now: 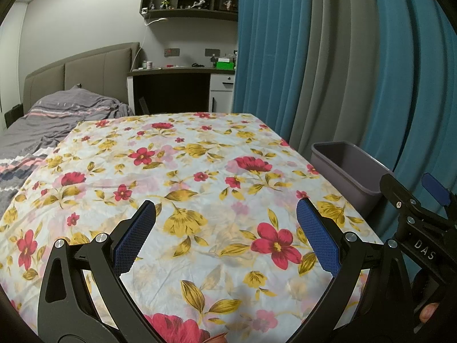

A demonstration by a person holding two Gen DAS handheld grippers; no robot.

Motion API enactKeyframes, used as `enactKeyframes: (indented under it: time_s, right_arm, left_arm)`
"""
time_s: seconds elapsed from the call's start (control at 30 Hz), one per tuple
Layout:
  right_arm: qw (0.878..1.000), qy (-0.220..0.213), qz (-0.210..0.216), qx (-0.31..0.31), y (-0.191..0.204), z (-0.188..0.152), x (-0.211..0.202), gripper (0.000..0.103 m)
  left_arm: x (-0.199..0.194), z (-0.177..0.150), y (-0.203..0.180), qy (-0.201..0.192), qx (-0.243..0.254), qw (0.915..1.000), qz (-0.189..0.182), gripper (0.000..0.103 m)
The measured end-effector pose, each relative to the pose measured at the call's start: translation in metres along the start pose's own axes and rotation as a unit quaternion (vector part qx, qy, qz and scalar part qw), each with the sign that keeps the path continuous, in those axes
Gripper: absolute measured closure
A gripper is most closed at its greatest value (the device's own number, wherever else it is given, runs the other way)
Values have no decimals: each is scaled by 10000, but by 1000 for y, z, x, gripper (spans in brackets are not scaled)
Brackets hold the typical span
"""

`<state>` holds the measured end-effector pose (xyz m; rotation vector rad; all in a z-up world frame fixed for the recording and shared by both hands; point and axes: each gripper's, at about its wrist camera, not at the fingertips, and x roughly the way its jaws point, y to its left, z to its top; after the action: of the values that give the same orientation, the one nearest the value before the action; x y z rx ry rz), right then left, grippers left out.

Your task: Collect trash

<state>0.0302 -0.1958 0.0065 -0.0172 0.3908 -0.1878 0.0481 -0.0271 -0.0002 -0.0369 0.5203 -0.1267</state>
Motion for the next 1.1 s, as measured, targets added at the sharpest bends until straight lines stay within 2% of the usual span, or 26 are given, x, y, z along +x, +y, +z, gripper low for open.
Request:
enactKeyframes:
  time_s: [1.1]
  right_arm:
    - [10000,2,11,11,0,0,0,7]
  left_arm:
    - [-2,1,-5,-41,35,10000,-12,6]
